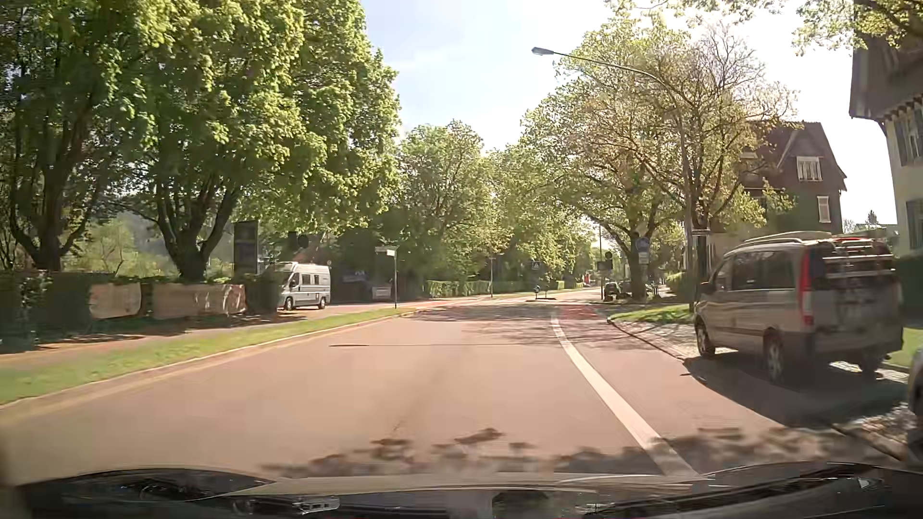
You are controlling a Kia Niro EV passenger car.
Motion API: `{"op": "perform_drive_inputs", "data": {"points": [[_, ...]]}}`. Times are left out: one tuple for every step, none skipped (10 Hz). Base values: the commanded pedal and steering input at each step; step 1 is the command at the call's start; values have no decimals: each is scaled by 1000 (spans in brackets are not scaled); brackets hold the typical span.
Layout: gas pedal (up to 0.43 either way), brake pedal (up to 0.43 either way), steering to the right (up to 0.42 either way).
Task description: Follow the waypoints while adhering to traffic rules and regulations
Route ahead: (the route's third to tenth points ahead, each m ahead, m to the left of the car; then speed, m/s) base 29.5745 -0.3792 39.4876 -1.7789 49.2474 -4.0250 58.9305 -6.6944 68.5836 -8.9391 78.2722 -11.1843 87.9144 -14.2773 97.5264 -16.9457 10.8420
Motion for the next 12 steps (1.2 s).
{"op": "perform_drive_inputs", "data": {"points": [[28, 0, 20], [28, 0, 20], [28, 0, 20], [28, 0, 20], [28, 0, 22], [39, 0, 25], [39, 0, 26], [47, 0, 29], [47, 0, 31], [59, 0, 33], [67, 0, 36], [67, 0, 37]]}}
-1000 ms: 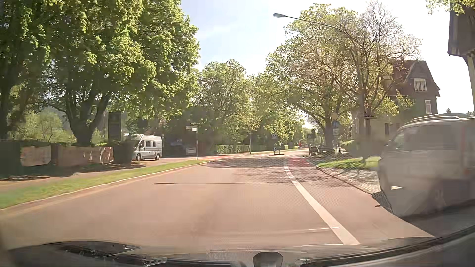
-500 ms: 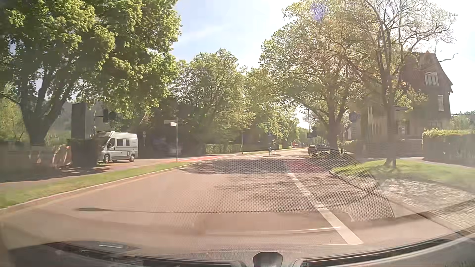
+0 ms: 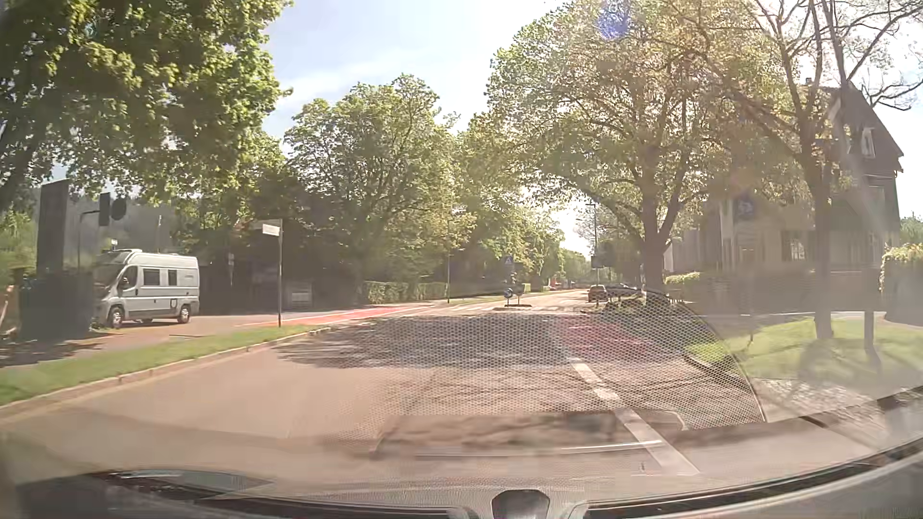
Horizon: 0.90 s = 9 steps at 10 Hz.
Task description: Follow the waypoints while adhering to traffic rules and regulations
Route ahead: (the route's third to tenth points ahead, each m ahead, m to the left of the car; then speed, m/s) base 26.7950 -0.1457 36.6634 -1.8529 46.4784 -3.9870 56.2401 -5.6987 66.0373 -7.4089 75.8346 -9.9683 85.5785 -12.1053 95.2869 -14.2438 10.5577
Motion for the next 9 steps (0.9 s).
{"op": "perform_drive_inputs", "data": {"points": [[79, 0, 40], [79, 0, 42], [87, 0, 41], [87, 0, 42], [87, 0, 42], [87, 0, 42], [87, 0, 42], [87, 0, 42], [87, 0, 41]]}}
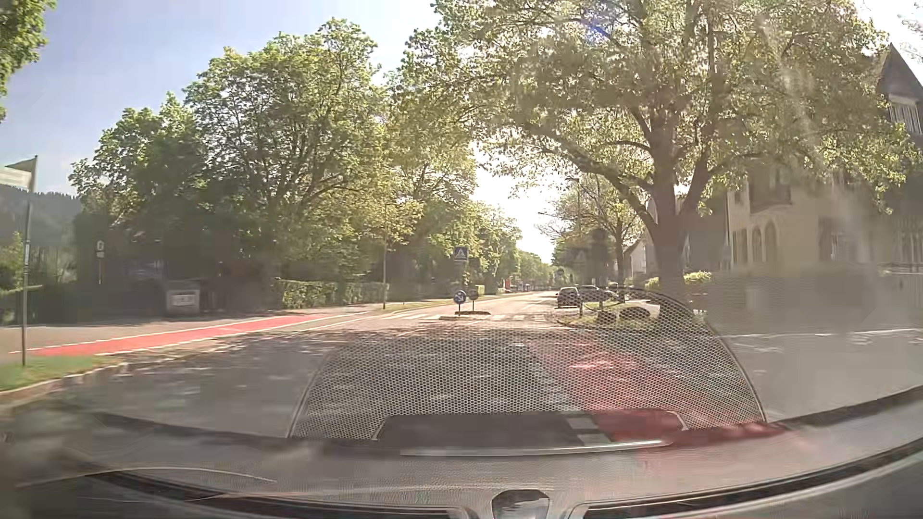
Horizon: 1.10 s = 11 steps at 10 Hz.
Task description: Follow the waypoints while adhering to traffic rules and regulations
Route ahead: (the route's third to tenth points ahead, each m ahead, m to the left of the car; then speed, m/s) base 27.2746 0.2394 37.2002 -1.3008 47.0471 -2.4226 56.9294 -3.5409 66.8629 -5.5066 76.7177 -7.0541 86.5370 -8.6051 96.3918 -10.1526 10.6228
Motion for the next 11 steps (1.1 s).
{"op": "perform_drive_inputs", "data": {"points": [[98, 0, 40], [98, 0, 40], [110, 0, 40], [118, 0, 39], [118, 0, 33], [118, 0, 24], [118, 0, 21], [118, 0, 19], [118, 0, 17], [118, 0, 14], [118, 0, 11]]}}
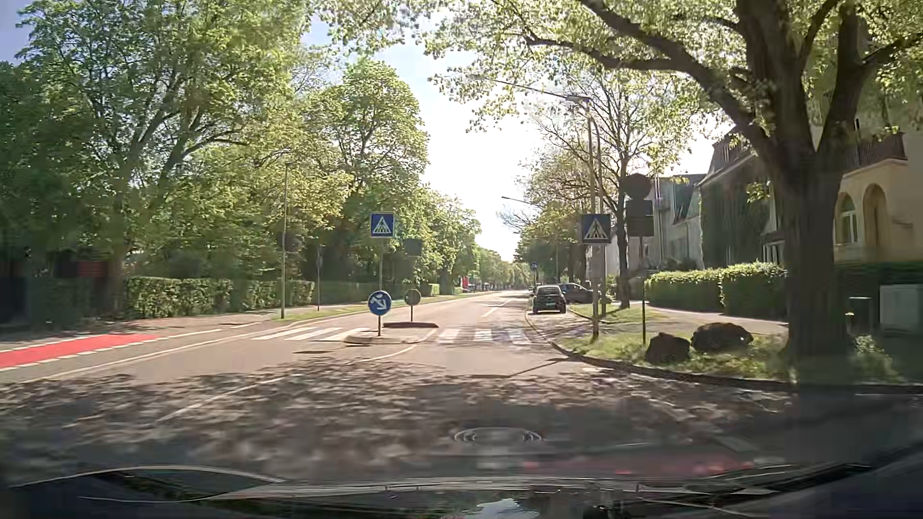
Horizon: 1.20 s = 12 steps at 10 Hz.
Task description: Follow the waypoints while adhering to traffic rules and regulations
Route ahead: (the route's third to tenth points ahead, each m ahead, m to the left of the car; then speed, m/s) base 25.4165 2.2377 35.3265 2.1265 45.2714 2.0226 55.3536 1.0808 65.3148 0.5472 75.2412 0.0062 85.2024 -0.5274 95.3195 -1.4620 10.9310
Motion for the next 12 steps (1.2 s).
{"op": "perform_drive_inputs", "data": {"points": [[118, 0, 10], [118, 0, 9], [118, 0, 6], [118, 0, 5], [118, 0, 5], [118, 0, 3], [118, 0, 2], [118, 0, 0], [118, 0, 0], [118, 0, -3], [118, 0, -4], [118, 0, -5]]}}
